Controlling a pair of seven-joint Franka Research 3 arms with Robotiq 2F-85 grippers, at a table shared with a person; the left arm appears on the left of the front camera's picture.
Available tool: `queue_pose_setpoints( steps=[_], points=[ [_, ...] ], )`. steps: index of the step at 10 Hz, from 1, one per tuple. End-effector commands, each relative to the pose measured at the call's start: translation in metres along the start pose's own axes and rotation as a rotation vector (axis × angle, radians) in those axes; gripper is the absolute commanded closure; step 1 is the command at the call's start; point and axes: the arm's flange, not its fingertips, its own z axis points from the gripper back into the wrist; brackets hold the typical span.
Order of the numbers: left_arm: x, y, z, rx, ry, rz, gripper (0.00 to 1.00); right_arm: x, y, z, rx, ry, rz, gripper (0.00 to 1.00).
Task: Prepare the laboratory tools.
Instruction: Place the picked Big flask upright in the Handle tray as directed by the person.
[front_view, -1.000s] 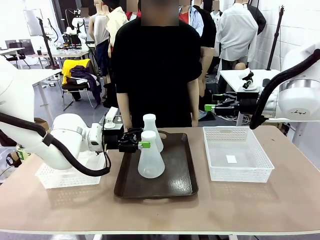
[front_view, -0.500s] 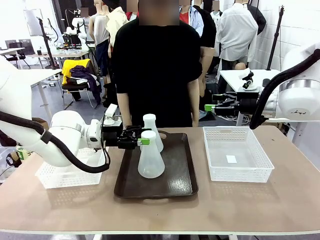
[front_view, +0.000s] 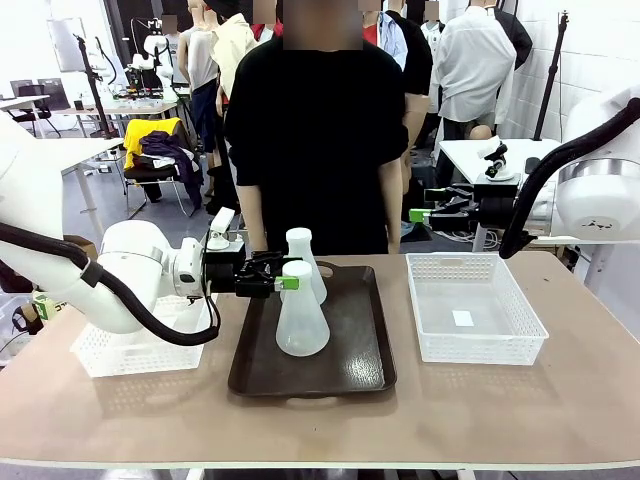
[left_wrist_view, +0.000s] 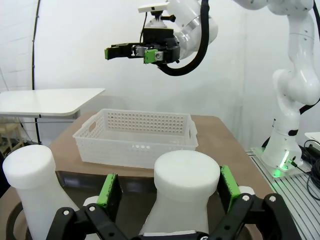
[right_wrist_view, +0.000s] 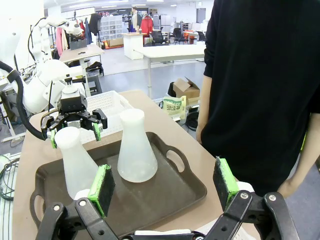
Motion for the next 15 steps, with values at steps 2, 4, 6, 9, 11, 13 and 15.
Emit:
queue_pose_setpoints(
  steps=[2, 4, 6, 9, 11, 13, 15],
  points=[
    [0.0002, -0.0004, -0.0007, -0.003, -0.005, -0.013, 0.00, 0.0005, 0.0009, -0.0008, -0.008, 0.010, -0.003, 0.00],
    [0.0002, -0.0004, -0.0007, -0.003, -0.005, -0.013, 0.00, 0.0005, 0.0009, -0.0008, -0.008, 0.010, -0.003, 0.00],
    [0.0002, -0.0004, -0.0007, -0.003, -0.005, -0.013, 0.00, 0.0005, 0.0009, -0.0008, -0.008, 0.010, -0.003, 0.00],
    [0.0002, -0.0004, -0.0007, -0.003, -0.005, -0.013, 0.00, 0.0005, 0.0009, -0.0008, -0.008, 0.010, -0.003, 0.00],
    [0.0002, -0.0004, -0.0007, -0.003, -0.005, -0.013, 0.00, 0.0005, 0.0009, -0.0008, -0.008, 0.010, -0.003, 0.00],
    [0.0002, -0.0004, -0.0007, -0.003, -0.005, -0.013, 0.00, 0.0005, 0.0009, -0.0008, -0.008, 0.010, -0.003, 0.00],
    [0.0002, -0.0004, -0.0007, -0.003, -0.005, -0.013, 0.00, 0.0005, 0.0009, -0.0008, -0.008, 0.010, -0.003, 0.00]
  ],
)
